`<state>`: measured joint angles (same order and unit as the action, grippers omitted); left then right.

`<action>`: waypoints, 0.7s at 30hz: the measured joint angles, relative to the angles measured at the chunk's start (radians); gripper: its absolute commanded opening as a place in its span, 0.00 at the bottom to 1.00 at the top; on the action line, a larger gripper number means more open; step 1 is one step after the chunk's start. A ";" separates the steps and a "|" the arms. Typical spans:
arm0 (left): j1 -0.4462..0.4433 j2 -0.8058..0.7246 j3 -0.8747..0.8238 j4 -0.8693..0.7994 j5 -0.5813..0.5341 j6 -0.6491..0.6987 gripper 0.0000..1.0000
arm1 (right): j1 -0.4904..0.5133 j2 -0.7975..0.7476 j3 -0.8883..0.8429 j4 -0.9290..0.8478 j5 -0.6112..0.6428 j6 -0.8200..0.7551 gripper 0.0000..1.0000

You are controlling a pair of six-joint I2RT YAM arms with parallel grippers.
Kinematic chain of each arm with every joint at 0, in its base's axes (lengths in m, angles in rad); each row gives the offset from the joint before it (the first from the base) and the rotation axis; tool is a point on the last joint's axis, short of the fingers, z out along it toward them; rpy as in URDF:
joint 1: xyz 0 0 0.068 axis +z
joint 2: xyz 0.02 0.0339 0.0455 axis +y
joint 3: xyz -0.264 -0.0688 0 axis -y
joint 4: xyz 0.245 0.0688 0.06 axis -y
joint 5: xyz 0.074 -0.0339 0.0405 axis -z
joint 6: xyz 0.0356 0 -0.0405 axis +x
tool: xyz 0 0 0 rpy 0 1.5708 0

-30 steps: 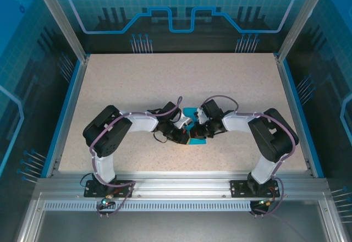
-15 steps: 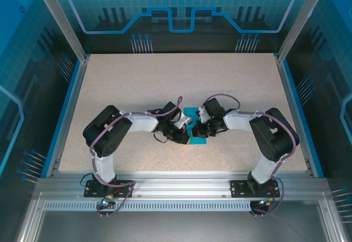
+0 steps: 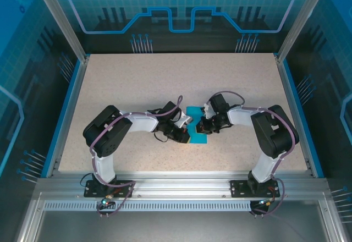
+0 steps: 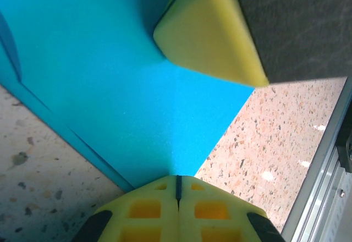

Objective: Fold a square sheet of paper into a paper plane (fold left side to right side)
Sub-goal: Fold the triangle a second time at the center of the table.

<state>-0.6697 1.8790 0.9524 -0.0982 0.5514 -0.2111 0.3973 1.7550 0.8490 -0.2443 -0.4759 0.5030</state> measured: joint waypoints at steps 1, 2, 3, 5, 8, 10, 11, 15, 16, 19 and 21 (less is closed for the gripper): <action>0.000 0.000 0.000 0.000 -0.001 0.000 0.00 | -0.008 0.000 0.001 -0.002 0.000 -0.005 0.00; 0.000 0.000 0.000 0.000 -0.001 0.000 0.00 | -0.017 0.001 0.002 -0.003 0.000 -0.008 0.00; 0.000 0.000 0.000 0.000 -0.001 0.000 0.00 | -0.028 0.003 0.004 -0.005 0.000 -0.012 0.00; 0.000 0.000 0.000 0.000 -0.001 0.000 0.00 | -0.043 0.005 0.009 -0.011 0.000 -0.019 0.00; 0.000 0.000 0.000 0.001 -0.002 0.000 0.00 | -0.061 0.008 0.010 -0.018 -0.006 -0.032 0.00; 0.000 0.000 0.000 0.005 -0.004 0.000 0.00 | -0.072 0.011 0.011 -0.021 -0.016 -0.039 0.00; 0.000 0.000 0.000 0.007 -0.005 0.000 0.00 | -0.079 0.015 0.011 -0.022 -0.025 -0.042 0.00; 0.000 0.001 0.000 0.016 -0.009 0.000 0.00 | -0.103 0.034 0.035 -0.046 -0.043 -0.058 0.00; 0.000 0.001 0.000 0.016 -0.009 0.000 0.00 | -0.110 0.036 0.039 -0.049 -0.045 -0.061 0.00; 0.000 0.002 0.000 0.017 -0.009 0.000 0.00 | -0.145 0.038 0.043 -0.051 -0.042 -0.071 0.00; 0.000 0.002 0.000 0.017 -0.009 0.000 0.00 | -0.172 0.038 0.043 -0.052 -0.044 -0.079 0.00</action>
<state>-0.6697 1.8805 0.9524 -0.0811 0.5426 -0.2111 0.2256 1.7931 0.8925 -0.2962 -0.5198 0.4244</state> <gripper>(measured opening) 0.046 0.058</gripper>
